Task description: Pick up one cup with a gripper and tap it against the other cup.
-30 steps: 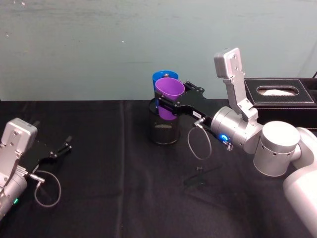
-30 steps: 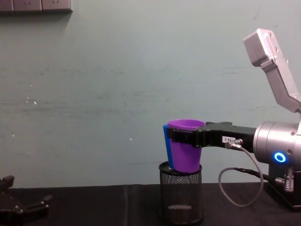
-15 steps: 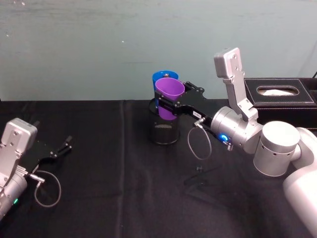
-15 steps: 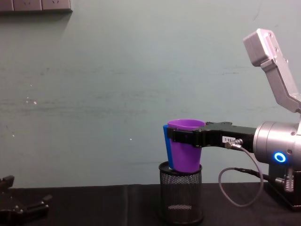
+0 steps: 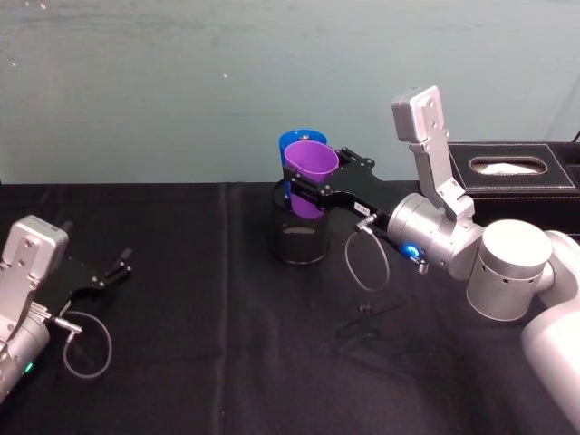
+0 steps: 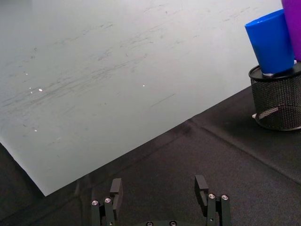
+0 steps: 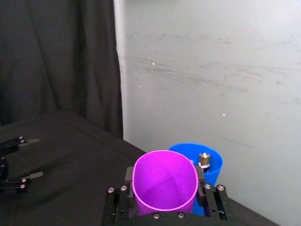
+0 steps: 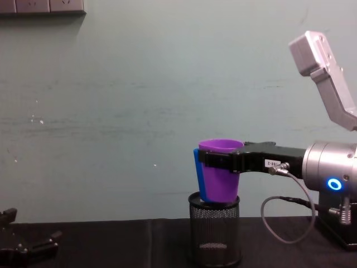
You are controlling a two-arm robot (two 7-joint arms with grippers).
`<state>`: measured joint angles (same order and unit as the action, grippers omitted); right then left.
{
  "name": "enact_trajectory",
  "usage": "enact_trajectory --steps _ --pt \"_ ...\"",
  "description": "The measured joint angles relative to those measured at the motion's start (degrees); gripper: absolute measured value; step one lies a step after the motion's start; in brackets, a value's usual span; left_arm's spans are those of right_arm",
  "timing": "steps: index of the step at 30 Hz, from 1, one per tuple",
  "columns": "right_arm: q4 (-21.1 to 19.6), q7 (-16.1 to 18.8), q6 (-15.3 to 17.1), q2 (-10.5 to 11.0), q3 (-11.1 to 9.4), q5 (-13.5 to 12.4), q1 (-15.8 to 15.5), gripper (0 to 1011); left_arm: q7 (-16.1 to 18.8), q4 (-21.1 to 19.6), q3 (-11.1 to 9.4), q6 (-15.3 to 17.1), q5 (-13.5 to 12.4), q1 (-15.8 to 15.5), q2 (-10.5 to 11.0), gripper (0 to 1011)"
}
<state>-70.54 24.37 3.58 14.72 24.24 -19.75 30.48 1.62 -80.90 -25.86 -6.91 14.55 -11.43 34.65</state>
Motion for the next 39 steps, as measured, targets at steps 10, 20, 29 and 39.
enact_trajectory --steps 10,20,29,39 --pt "-8.42 -0.40 1.19 2.76 0.91 1.69 -4.53 723 0.00 0.00 0.00 0.00 0.00 0.00 0.00 1000" --pt "-17.90 -2.40 1.51 4.84 1.75 3.64 -12.25 723 0.00 0.00 0.00 0.00 0.00 0.00 0.00 1000" --pt "-22.14 -4.16 -1.82 6.10 1.23 5.98 -19.54 723 0.00 0.00 0.00 0.00 0.00 0.00 0.00 1000" --pt "-21.22 -7.02 -6.65 5.45 -0.79 8.65 -24.61 723 0.00 0.00 0.01 0.00 0.00 0.00 0.00 1000"
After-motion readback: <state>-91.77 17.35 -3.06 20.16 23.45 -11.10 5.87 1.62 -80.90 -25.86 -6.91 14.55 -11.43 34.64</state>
